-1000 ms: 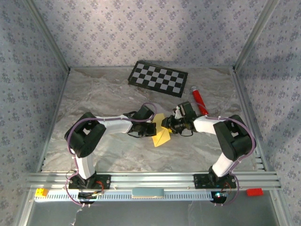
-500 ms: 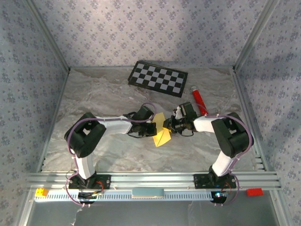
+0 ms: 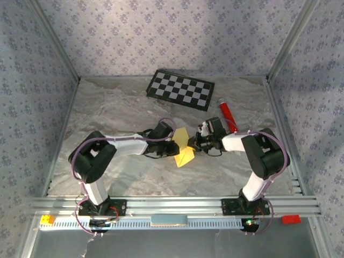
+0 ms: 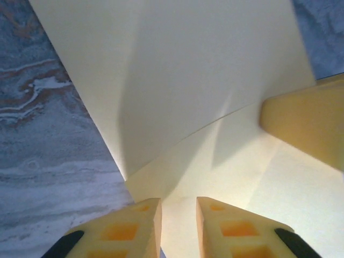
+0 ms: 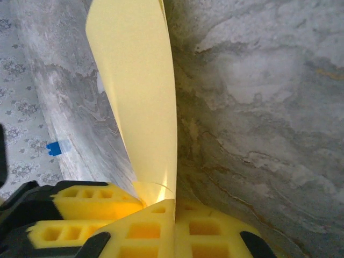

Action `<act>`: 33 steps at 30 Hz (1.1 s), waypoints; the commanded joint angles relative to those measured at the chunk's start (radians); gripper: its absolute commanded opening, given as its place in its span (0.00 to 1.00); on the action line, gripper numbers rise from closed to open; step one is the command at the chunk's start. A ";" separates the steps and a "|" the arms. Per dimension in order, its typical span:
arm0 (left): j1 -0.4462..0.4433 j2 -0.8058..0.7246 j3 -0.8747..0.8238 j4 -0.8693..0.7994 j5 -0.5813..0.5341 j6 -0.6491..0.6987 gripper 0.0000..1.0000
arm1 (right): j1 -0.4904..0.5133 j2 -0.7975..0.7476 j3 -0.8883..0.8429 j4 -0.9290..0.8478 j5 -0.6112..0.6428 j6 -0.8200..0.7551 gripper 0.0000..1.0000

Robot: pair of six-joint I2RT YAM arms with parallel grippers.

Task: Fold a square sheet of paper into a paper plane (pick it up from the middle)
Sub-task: Turn over the paper at the center of the table.

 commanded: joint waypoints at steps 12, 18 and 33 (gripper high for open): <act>0.003 -0.303 -0.024 -0.152 -0.149 0.074 0.35 | -0.008 -0.166 0.065 -0.234 0.100 -0.107 0.00; 0.039 -0.428 -0.079 -0.205 -0.179 0.095 0.35 | 0.013 -0.254 0.134 -0.406 0.230 -0.197 0.00; 0.148 -0.598 -0.198 -0.234 -0.176 0.070 0.40 | 0.107 -0.368 0.352 -0.866 0.623 -0.427 0.00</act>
